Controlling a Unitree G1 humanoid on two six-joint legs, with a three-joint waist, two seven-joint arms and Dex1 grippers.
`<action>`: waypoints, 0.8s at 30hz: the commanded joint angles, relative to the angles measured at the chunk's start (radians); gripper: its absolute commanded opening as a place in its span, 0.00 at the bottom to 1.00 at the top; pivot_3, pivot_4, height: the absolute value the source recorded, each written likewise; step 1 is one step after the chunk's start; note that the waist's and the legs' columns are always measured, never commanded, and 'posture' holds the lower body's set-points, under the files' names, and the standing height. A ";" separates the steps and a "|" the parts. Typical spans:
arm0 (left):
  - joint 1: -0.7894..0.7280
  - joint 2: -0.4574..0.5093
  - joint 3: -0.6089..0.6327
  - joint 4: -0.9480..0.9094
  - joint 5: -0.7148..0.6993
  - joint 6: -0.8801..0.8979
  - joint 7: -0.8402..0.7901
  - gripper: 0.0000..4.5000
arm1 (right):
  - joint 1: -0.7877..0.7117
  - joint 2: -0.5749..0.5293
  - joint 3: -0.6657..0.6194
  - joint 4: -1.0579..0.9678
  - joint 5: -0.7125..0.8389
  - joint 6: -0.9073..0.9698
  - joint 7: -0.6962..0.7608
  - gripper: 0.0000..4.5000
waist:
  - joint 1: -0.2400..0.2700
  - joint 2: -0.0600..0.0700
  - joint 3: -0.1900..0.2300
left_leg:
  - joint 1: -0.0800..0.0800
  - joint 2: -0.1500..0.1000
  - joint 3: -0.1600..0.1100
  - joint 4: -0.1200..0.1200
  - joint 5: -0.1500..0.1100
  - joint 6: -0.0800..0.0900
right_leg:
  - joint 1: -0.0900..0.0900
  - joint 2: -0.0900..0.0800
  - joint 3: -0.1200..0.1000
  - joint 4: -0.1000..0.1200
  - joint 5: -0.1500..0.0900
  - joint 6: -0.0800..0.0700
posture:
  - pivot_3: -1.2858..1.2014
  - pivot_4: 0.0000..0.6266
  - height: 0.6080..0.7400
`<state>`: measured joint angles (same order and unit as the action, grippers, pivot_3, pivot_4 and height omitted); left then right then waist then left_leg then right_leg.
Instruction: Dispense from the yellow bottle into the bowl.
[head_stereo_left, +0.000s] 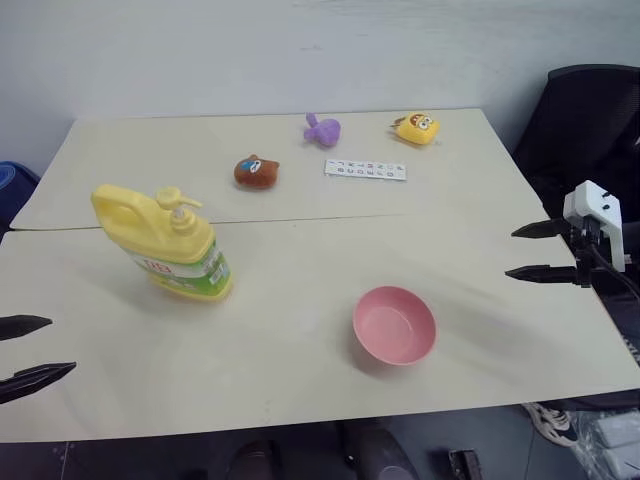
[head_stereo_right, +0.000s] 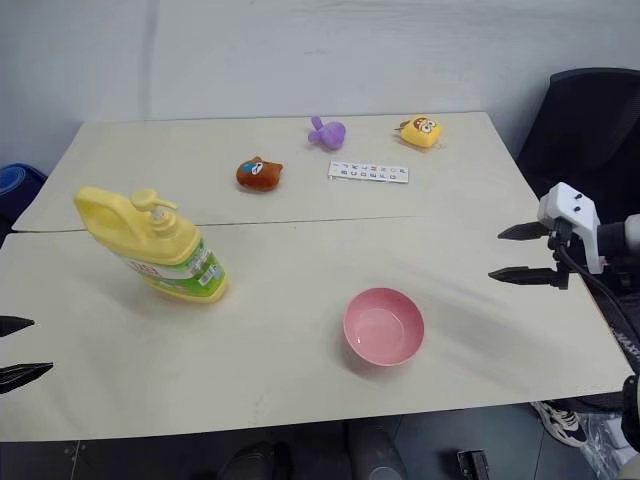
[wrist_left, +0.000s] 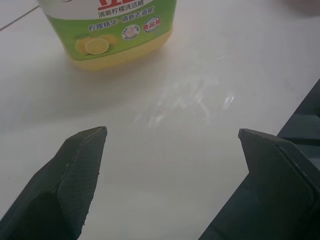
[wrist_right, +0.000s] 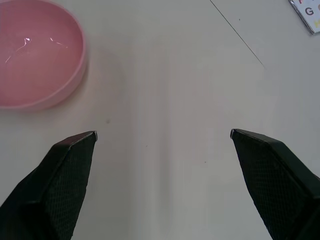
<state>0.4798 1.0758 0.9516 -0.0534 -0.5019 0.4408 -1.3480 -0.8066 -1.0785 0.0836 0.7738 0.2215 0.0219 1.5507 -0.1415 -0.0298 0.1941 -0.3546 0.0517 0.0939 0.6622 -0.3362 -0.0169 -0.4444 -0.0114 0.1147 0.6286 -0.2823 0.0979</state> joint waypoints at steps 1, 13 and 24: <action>0.005 -0.012 0.007 -0.024 0.001 0.000 -0.011 1.00 | 0.006 -0.009 -0.026 -0.014 0.015 -0.015 0.064 0.99 | 0.000 0.000 0.000 | 0.000 0.000 0.000 0.000 0.000 0.000 | 0.000 0.000 0.000 0.000 0.000 0.000 | 0.52 0.24 1.00; -0.023 -0.012 -0.013 -0.149 -0.079 0.141 -0.017 1.00 | 0.110 -0.044 -0.061 -0.249 0.109 0.116 0.064 0.99 | 0.001 0.000 0.000 | 0.000 0.000 0.000 0.001 0.000 0.000 | 0.000 0.000 0.000 0.002 0.000 0.000 | 0.52 0.24 1.00; -0.094 -0.009 -0.112 -0.583 -0.277 0.295 0.062 1.00 | 0.516 -0.127 -0.202 -1.009 0.370 0.349 -0.001 0.99 | 0.020 0.000 0.000 | 0.000 -0.001 -0.006 0.003 0.000 0.000 | 0.001 0.002 0.000 0.004 0.000 0.002 | 0.52 0.24 1.00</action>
<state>0.4129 1.0463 0.8485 -0.5791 -0.7176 0.7147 -1.3108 -0.3333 -1.1851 -0.0630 -0.1092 0.5519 0.3562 1.5439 -0.1215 -0.0302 0.1939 -0.3547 0.0492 0.0873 0.6652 -0.3363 -0.0171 -0.4437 -0.0084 0.1147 0.6326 -0.2823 0.1001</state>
